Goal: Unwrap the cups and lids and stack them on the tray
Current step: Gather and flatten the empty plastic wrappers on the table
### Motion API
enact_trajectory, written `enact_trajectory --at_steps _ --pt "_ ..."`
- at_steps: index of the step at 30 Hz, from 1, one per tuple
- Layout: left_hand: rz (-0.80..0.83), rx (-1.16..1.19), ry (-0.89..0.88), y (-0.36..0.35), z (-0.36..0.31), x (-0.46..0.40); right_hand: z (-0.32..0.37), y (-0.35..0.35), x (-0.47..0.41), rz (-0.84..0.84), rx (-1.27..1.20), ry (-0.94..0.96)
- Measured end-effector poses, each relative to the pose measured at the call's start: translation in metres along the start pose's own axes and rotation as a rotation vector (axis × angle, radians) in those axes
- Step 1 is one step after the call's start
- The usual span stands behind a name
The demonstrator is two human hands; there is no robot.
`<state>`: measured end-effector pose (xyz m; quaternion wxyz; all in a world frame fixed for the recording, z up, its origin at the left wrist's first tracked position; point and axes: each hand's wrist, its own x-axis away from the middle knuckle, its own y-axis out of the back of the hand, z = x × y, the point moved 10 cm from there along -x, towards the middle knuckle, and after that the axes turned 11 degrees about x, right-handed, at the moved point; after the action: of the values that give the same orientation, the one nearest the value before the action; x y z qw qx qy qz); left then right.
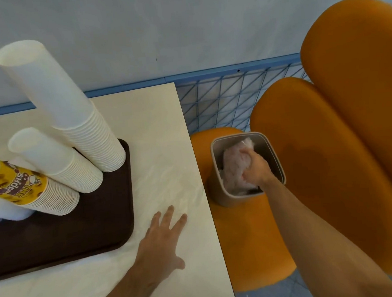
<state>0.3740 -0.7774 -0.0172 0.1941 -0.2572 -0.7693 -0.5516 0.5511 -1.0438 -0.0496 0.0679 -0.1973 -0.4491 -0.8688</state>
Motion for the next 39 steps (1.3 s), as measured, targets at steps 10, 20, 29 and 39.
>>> enact_trajectory --at_steps 10,20,29,39 --pt "-0.018 0.001 -0.012 0.004 -0.004 -0.002 -0.033 -0.009 -0.013 0.054 0.051 -0.15" --pt "-0.012 -0.024 -0.015 0.003 -0.001 0.001 0.028 0.021 0.029 -0.183 0.034 0.07" --pt "-0.265 0.135 -0.125 0.005 0.026 0.075 0.118 -0.025 0.15 -0.207 0.019 0.154" --pt "-0.242 0.158 0.076 -0.027 0.171 0.197 0.159 -0.151 0.282 -0.18 0.127 0.248"
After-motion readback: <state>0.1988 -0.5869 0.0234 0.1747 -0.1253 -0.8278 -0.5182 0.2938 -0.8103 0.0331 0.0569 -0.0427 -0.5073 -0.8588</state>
